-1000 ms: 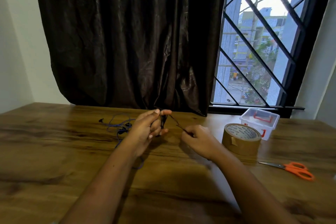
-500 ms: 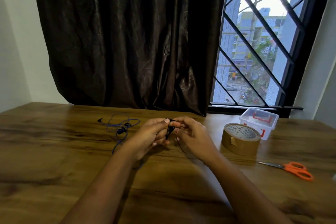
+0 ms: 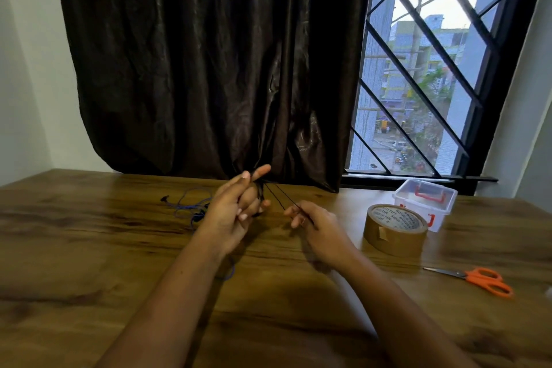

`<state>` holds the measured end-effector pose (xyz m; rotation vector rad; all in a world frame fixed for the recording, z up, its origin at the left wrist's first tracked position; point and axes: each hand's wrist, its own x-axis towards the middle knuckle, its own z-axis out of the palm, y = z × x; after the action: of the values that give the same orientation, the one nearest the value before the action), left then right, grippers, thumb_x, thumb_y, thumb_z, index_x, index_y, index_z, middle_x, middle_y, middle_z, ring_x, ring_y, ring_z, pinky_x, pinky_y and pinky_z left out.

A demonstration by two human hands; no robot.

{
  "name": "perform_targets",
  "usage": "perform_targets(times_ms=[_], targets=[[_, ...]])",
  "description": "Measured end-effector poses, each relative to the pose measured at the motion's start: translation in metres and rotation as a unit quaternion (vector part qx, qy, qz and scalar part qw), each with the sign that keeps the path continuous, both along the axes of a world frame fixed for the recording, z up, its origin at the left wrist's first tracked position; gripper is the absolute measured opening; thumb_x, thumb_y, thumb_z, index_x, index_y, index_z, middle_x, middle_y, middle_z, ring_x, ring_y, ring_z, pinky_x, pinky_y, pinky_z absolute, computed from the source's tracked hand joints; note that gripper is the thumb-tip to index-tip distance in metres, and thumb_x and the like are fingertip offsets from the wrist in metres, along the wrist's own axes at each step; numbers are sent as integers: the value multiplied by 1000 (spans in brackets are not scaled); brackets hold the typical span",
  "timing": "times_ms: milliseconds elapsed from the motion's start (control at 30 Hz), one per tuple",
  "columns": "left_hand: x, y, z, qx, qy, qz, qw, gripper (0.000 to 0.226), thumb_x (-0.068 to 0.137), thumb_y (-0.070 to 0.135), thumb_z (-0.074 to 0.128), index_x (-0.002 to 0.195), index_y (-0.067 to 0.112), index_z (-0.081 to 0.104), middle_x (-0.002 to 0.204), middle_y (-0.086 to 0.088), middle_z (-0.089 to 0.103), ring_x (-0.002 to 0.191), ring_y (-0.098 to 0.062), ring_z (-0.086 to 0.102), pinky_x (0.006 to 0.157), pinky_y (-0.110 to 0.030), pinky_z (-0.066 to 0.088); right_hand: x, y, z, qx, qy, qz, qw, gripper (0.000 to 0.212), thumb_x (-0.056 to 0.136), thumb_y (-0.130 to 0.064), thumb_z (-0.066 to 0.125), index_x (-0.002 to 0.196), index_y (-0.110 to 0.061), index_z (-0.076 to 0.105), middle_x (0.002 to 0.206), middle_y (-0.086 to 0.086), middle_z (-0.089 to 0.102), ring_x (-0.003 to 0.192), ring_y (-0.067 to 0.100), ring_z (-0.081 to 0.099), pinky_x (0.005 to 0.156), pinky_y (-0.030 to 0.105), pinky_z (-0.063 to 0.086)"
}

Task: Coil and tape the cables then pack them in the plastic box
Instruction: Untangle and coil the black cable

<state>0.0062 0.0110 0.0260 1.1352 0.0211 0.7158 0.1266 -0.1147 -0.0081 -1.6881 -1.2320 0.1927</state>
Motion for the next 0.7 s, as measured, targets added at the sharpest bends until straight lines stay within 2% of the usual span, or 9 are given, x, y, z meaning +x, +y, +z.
perform_targets(times_ms=[67, 200, 300, 400, 467, 533, 633, 700], targets=[[-1, 5, -1, -30, -17, 19, 999, 33, 101, 23, 31, 115, 8, 57, 35, 8, 29, 29, -2, 26, 56, -20, 51, 2, 1, -2, -11, -23, -19, 999, 27, 97, -4, 41, 102, -25, 58, 93, 5, 63, 89, 26, 63, 82, 51, 52], [2, 3, -6, -37, -6, 44, 998, 32, 101, 24, 32, 116, 10, 56, 36, 9, 29, 30, -3, 26, 60, -20, 51, 5, 1, -4, -60, -104, -75, 990, 22, 97, -18, 45, 113, -30, 55, 101, -5, 62, 89, 13, 62, 80, 41, 55], [4, 2, -6, -28, 0, 51, 998, 31, 100, 25, 33, 115, 11, 56, 36, 9, 29, 30, -3, 26, 62, -20, 52, 3, 0, -2, -74, -109, -81, 988, 23, 98, -21, 44, 116, -29, 55, 101, -8, 63, 82, 11, 63, 74, 37, 58], [4, 4, -6, -13, 8, 64, 998, 30, 101, 25, 33, 115, 12, 56, 35, 7, 28, 31, -3, 26, 62, -20, 51, 1, 0, 1, -92, -147, -82, 981, 27, 99, -22, 42, 122, -29, 54, 100, -6, 64, 86, 11, 62, 79, 37, 56], [5, 4, -7, -1, 15, 73, 997, 30, 100, 26, 33, 115, 13, 56, 35, 7, 28, 31, -3, 26, 63, -21, 50, -1, -1, 3, -94, -147, -69, 982, 41, 99, -21, 43, 137, -35, 40, 107, -2, 65, 93, 12, 62, 84, 35, 55], [5, 4, -7, 14, 22, 80, 996, 31, 100, 25, 33, 115, 13, 57, 35, 6, 28, 31, -3, 27, 64, -22, 50, -5, -1, 4, -102, -122, -51, 986, 64, 96, -18, 48, 146, -43, 17, 108, -1, 66, 92, 12, 63, 83, 31, 54], [5, 3, -8, 34, 31, 91, 995, 30, 100, 25, 33, 113, 14, 59, 36, 6, 28, 32, -4, 26, 66, -24, 51, -10, -2, 5, -114, -112, -44, 986, 84, 94, -16, 50, 145, -48, -8, 90, 2, 68, 77, 14, 65, 76, 31, 55], [5, 3, -8, 42, 37, 95, 994, 30, 100, 25, 33, 113, 15, 59, 37, 7, 28, 32, -4, 25, 67, -25, 50, -10, -2, 5, -120, -113, -46, 985, 89, 94, -16, 51, 143, -50, -15, 85, 4, 67, 74, 15, 65, 75, 33, 55]])
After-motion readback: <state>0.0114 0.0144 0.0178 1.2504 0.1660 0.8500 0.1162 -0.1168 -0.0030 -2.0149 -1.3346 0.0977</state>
